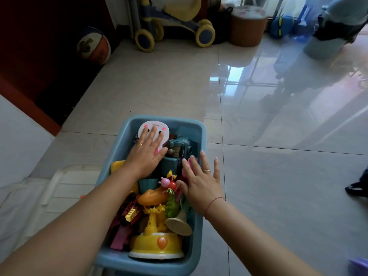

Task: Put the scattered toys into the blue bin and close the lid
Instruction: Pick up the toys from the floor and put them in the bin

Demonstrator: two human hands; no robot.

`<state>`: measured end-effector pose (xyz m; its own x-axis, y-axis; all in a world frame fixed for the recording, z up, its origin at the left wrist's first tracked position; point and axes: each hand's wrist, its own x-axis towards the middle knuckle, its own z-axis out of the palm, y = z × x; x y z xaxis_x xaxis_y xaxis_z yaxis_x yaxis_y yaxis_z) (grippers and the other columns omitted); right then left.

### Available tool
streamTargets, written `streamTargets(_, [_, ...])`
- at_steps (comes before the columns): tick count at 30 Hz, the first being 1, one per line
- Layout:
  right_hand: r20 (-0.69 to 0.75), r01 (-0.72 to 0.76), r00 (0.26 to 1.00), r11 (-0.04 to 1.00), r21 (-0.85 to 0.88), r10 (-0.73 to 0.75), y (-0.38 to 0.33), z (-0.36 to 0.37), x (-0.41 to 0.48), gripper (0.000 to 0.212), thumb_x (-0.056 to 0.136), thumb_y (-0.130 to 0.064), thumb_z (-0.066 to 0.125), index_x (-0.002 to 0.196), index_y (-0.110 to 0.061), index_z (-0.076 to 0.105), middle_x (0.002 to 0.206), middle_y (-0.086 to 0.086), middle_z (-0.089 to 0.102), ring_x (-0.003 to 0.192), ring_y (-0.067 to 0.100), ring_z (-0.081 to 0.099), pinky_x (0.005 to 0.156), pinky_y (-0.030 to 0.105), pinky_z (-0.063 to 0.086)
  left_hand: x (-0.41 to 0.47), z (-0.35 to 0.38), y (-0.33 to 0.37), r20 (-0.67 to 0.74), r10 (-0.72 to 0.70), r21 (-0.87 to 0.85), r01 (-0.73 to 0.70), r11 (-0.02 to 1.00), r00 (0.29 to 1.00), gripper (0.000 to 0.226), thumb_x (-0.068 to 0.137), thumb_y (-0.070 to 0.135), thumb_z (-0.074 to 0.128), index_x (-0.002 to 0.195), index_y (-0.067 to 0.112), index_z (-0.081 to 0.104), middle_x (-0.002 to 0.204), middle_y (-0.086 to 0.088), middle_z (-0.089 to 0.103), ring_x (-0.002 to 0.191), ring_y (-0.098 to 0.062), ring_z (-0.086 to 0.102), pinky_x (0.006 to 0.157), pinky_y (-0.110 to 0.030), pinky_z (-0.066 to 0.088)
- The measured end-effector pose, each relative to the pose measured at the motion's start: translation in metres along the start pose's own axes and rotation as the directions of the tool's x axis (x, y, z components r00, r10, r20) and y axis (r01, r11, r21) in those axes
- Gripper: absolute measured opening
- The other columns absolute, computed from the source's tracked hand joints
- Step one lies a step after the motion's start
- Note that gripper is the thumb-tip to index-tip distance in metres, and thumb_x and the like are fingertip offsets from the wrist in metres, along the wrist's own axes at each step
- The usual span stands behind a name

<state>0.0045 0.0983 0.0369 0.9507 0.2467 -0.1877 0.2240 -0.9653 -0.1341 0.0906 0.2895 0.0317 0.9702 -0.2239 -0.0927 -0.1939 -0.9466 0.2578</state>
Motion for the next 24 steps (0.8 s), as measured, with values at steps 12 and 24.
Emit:
streamTargets(12, [-0.165, -0.016, 0.982, 0.902, 0.431, 0.096, 0.024, -0.006, -0.017, 0.081, 0.077, -0.075, -0.001, 0.148, -0.035, 0.0, 0.159, -0.006, -0.006, 0.145, 0.01, -0.012, 0.116, 0.043, -0.013, -0.007, -0.028, 0.049, 0.116, -0.118, 0.012, 0.117, 0.993, 0.986, 0.066, 0.092, 0.06, 0.007, 0.149, 0.028, -0.003, 0.158, 0.007, -0.008, 0.143, -0.012, -0.015, 0.113, -0.048, -0.015])
streamTargets(24, [-0.083, -0.672, 0.673, 0.654, 0.347, 0.735, 0.271, 0.046, -0.209, 0.078, 0.082, -0.063, 0.038, 0.148, -0.028, 0.018, 0.156, 0.008, 0.017, 0.144, 0.028, 0.014, 0.113, 0.05, 0.009, -0.097, 0.099, 0.308, 0.211, 0.46, -0.113, -0.445, 0.888, 0.863, 0.097, 0.069, 0.077, -0.009, 0.15, 0.023, 0.001, 0.159, 0.005, -0.002, 0.145, -0.013, -0.009, 0.114, -0.038, -0.012])
